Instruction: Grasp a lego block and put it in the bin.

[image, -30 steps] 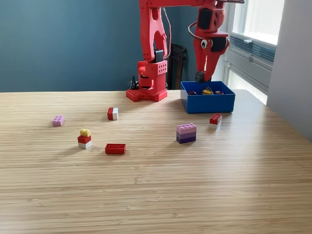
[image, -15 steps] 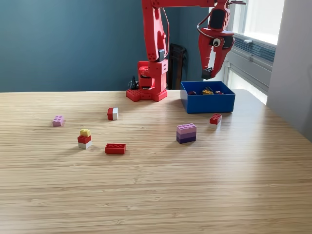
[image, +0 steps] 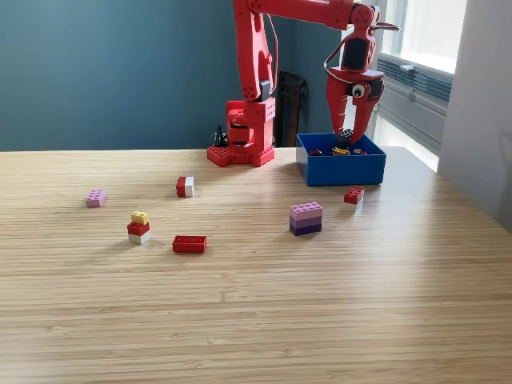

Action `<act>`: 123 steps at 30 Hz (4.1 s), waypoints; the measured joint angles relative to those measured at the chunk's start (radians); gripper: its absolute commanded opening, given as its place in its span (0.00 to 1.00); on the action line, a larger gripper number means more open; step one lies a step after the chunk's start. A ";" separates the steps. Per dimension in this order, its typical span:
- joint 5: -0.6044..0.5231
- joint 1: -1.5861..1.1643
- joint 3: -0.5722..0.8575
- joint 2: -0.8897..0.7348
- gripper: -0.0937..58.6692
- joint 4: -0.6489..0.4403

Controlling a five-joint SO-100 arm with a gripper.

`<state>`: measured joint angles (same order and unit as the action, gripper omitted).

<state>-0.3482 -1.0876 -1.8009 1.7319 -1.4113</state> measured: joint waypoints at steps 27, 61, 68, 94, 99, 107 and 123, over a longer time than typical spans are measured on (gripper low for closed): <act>-0.002 0.239 0.187 0.000 0.45 -0.103; 0.063 0.612 0.314 0.000 0.41 -0.204; 0.023 0.634 0.296 0.000 0.41 -0.204; 0.207 1.252 0.009 0.000 0.46 0.275; 0.218 1.276 0.020 -0.018 0.46 0.281; 0.215 1.324 0.235 -0.261 0.49 0.229; 0.241 1.330 0.589 -0.591 0.53 0.121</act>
<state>-0.1074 0.2424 -1.2118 1.1413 -1.2901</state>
